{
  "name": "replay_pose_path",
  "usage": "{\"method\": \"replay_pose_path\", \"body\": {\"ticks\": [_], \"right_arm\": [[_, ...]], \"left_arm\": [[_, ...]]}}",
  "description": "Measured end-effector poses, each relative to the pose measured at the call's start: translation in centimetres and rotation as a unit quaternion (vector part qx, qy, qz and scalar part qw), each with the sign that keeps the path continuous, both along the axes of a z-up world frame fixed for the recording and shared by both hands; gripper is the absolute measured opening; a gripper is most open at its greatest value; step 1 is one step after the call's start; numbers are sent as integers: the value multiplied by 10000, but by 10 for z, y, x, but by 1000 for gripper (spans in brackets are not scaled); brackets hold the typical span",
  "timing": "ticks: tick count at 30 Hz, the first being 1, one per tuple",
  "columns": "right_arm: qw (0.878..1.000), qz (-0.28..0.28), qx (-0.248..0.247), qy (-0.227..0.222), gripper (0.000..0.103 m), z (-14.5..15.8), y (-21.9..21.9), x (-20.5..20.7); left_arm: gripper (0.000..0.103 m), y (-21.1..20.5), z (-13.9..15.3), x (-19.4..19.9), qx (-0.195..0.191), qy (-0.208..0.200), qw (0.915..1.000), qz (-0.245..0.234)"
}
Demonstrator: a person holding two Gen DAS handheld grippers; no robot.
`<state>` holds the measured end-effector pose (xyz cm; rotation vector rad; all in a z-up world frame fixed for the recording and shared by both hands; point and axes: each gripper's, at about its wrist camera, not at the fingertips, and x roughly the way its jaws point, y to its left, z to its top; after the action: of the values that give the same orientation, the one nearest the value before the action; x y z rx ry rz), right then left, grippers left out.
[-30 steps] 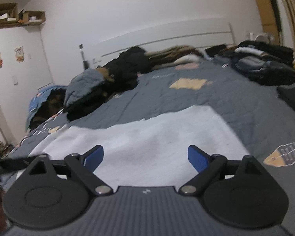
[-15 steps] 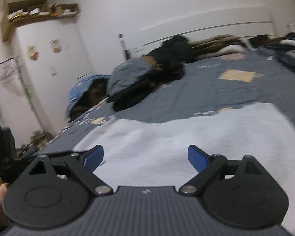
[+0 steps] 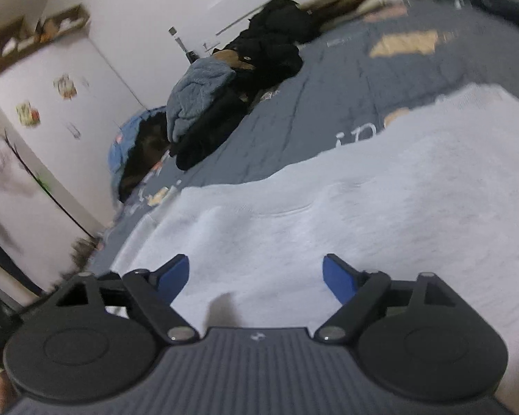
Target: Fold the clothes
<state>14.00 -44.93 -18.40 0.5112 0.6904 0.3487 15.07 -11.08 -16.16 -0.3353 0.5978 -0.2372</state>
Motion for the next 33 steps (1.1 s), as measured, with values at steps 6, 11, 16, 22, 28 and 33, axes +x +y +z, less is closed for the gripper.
{"method": "replay_pose_path", "body": {"ticks": [6,11,16,22,28,33], "right_arm": [[9998,-194,26,10,59,1,-29,-5],[9993,-339,-142,-23,56,4,-43,-9],[9983,-483,-310,-57,57,6,-56,-14],[9883,-695,-1357,-91,66,8,-52,-22],[9799,-930,-1712,-436,79,19,-47,-38],[9748,-858,-1846,-918,93,33,-28,-58]], "left_arm": [[67,-2,3,1,-29,-97,9999,-68],[68,-2,5,0,-24,-141,9998,-158],[71,-10,8,-3,-100,-274,9979,-583],[75,-28,13,-13,-245,-519,9912,-1191],[79,-58,11,-25,-97,-694,9831,-1691],[79,-78,1,-25,80,-577,9809,-1856]]}}
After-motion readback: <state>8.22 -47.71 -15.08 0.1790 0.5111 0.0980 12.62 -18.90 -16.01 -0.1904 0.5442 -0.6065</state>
